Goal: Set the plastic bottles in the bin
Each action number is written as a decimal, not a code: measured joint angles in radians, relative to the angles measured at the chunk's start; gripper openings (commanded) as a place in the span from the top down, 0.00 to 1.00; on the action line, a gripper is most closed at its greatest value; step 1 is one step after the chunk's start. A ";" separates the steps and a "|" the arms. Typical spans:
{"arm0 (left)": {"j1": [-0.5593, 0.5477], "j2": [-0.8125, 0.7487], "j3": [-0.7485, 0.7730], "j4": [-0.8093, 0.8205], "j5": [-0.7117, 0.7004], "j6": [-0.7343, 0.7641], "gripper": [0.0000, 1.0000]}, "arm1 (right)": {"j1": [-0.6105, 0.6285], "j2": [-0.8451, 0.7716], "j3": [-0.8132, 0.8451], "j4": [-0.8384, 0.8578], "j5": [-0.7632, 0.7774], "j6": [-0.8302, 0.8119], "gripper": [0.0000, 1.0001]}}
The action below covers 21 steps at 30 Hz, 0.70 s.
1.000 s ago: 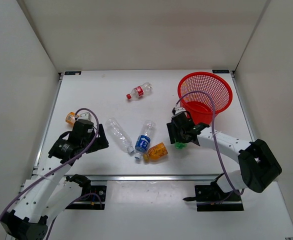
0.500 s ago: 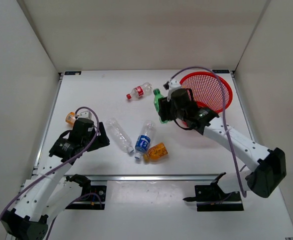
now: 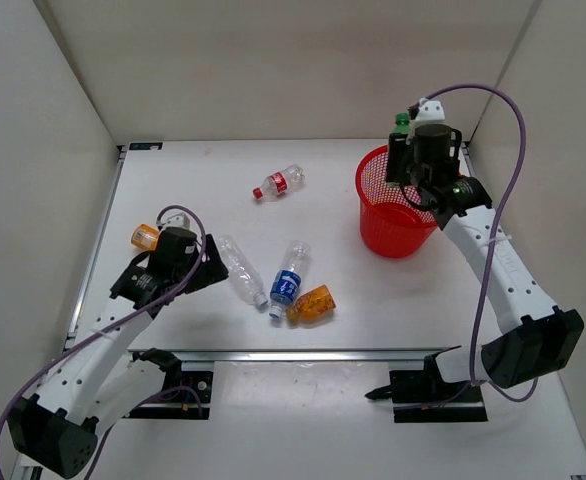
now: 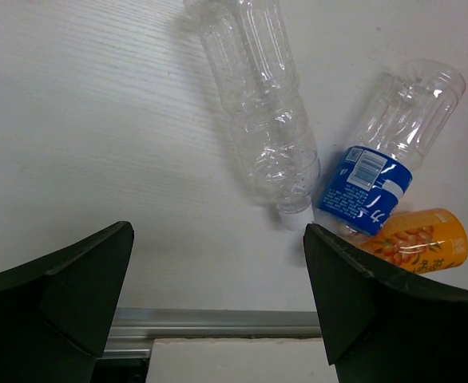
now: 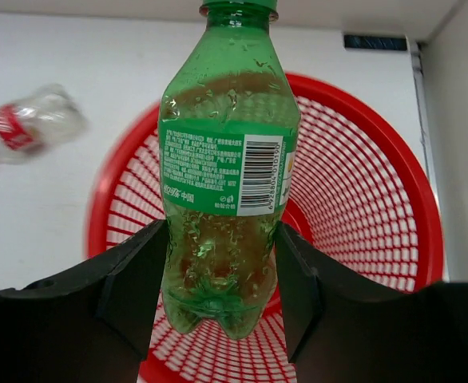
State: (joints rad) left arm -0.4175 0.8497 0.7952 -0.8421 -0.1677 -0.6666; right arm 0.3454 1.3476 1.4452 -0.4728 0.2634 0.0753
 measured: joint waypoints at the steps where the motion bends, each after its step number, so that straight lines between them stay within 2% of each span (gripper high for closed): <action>1: -0.005 0.011 0.000 0.011 0.000 -0.005 0.01 | -0.030 0.005 -0.013 -0.011 0.002 0.001 0.63; 4: -0.012 0.042 0.000 0.043 0.003 -0.019 0.01 | -0.106 0.006 -0.071 -0.025 -0.008 0.007 0.50; 5: -0.012 0.053 0.000 0.055 0.003 -0.024 0.01 | -0.124 0.006 -0.089 -0.033 -0.011 0.008 0.40; 6: -0.012 0.064 0.000 0.064 0.003 -0.028 0.01 | -0.136 0.006 -0.101 -0.042 -0.013 0.013 0.37; 11: -0.015 0.130 0.000 0.112 0.001 -0.045 0.02 | -0.144 0.003 -0.110 -0.060 -0.017 0.010 0.04; 12: -0.018 0.144 0.000 0.124 0.000 -0.048 0.01 | -0.143 0.000 -0.110 -0.060 -0.017 0.009 0.00; 21: -0.034 0.319 0.004 0.235 -0.016 -0.091 0.01 | -0.115 -0.086 -0.110 -0.083 0.003 -0.001 0.01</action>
State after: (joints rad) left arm -0.4511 1.1690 0.7994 -0.6067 -0.1841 -0.7578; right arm 0.2302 1.2613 1.3350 -0.5556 0.2668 0.0742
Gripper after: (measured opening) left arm 0.986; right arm 0.992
